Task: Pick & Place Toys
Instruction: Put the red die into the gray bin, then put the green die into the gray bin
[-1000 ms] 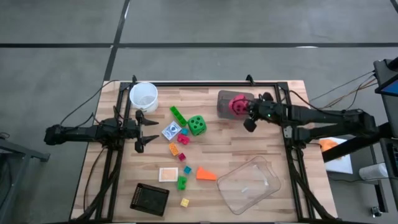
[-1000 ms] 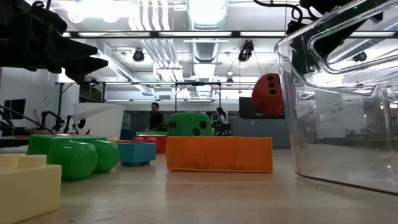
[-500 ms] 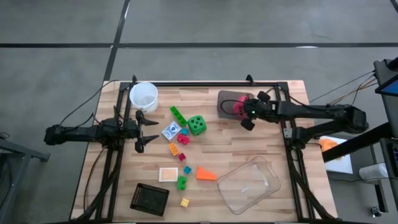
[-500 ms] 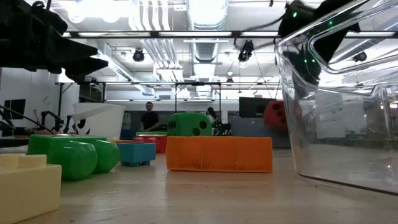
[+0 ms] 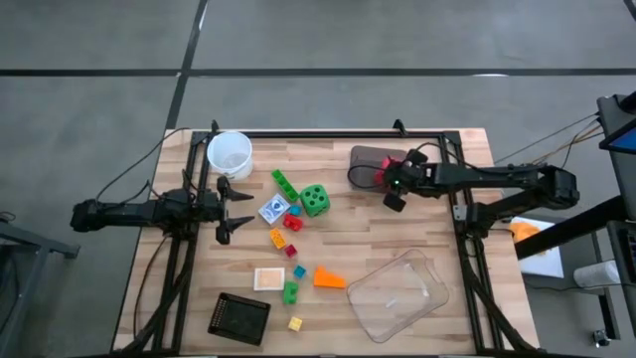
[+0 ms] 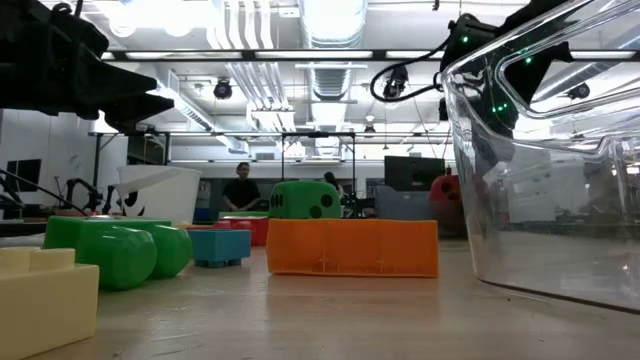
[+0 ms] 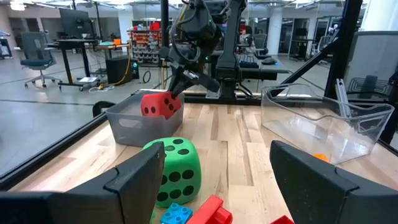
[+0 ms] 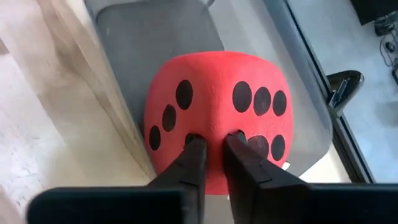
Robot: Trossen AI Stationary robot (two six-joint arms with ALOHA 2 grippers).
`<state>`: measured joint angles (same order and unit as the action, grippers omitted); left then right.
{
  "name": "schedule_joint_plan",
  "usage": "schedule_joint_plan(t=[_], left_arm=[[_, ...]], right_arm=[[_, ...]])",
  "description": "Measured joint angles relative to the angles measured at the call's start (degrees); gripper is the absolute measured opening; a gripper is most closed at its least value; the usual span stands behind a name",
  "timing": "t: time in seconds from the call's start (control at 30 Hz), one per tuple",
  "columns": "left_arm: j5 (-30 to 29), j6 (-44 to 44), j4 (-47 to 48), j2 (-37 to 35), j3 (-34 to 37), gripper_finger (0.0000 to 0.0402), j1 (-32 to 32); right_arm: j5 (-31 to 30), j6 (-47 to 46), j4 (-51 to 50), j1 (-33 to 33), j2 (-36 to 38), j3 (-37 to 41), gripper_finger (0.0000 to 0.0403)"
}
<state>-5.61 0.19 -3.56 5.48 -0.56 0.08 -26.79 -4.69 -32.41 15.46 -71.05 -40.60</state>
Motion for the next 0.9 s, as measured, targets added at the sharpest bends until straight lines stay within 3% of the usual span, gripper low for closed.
schedule_joint_plan(t=[0.37, 0.57, 0.67, 0.77, 0.9], left_arm=[[0.0, -0.02, 0.56, 0.0, 0.0, 0.0291, 0.0], [-0.01, -0.2, 0.51, 0.0, 0.0, 0.0291, 0.0], [0.0, -0.75, 0.43, 0.0, 0.0, 0.0291, 0.0], [0.0, -2.04, 0.4, 0.0, 0.0, 0.0291, -0.02], [-0.02, -4.02, 0.25, 0.29, 0.0, 0.0291, -0.02]], right_arm=[[1.34, -1.58, 0.6, -0.09, 7.7, 0.0, 0.0257], [9.47, -1.58, 5.19, -1.13, 8.78, 0.2, 0.0306], [16.14, -1.55, 16.71, -3.11, 9.19, 2.19, 0.0308], [21.25, -1.45, 34.77, -6.09, 8.94, 6.67, 0.0308], [22.16, -0.83, 58.65, -10.45, 6.88, 13.6, 0.0308]])
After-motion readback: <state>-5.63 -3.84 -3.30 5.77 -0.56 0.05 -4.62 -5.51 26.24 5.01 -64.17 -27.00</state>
